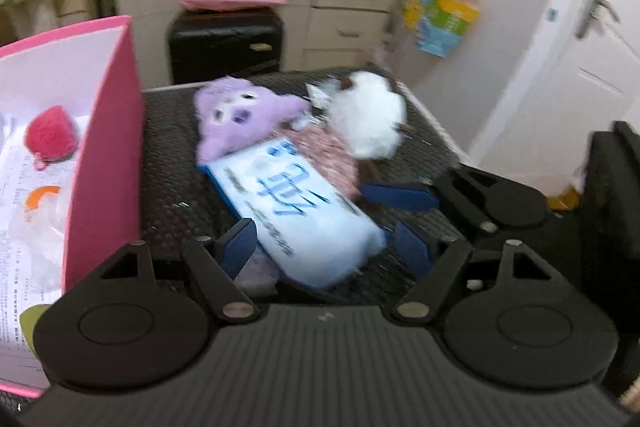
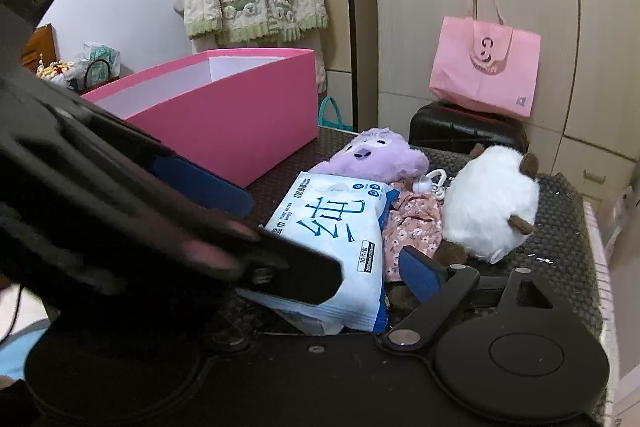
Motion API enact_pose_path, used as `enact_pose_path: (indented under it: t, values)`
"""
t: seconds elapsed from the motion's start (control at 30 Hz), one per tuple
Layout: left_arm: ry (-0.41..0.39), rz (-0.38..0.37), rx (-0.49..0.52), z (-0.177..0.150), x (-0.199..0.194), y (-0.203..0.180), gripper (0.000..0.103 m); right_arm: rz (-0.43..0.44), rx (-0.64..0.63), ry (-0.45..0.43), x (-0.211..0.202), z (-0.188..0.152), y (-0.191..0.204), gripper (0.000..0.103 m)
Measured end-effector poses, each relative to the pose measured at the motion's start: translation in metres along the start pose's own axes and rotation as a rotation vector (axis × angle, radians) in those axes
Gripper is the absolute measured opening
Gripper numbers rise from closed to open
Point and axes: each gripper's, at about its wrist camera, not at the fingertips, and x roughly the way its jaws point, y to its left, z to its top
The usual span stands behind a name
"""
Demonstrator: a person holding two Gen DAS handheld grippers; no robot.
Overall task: Organize soft objects
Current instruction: 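Grasp the blue-printed wet-wipes pack with the left gripper while the right gripper grips its other end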
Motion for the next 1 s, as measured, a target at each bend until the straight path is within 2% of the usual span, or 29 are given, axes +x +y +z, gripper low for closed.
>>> enact_pose_path:
  t: [0.07, 0.1, 0.2, 0.3, 0.4, 0.67, 1.0]
  values:
    - [-0.026, 0.067, 0.002, -0.003, 0.006, -0.002, 0.075, 0.012, 0.018, 0.005, 0.005, 0.001, -0.003, 0.093]
    - [-0.028, 0.071, -0.005, -0.003, 0.009, 0.0, 0.075, 0.018, 0.024, 0.015, 0.008, 0.001, -0.004, 0.093]
    - [-0.008, 0.052, -0.038, -0.003, 0.014, 0.005, 0.074, 0.042, 0.038, 0.044, 0.015, -0.001, -0.004, 0.093]
    - [0.006, 0.026, -0.081, -0.009, 0.018, 0.009, 0.064, 0.048, 0.031, 0.067, 0.02, -0.003, -0.003, 0.093]
    - [-0.011, 0.027, -0.078, -0.015, 0.02, 0.008, 0.059, 0.043, 0.039, 0.09, 0.025, -0.007, -0.002, 0.092]
    - [-0.074, 0.023, -0.08, -0.022, 0.018, 0.005, 0.056, 0.017, 0.038, 0.055, 0.019, -0.011, 0.002, 0.087]
    - [-0.132, 0.0, -0.049, -0.031, 0.004, -0.004, 0.056, -0.075, -0.01, 0.001, 0.001, -0.015, 0.02, 0.087]
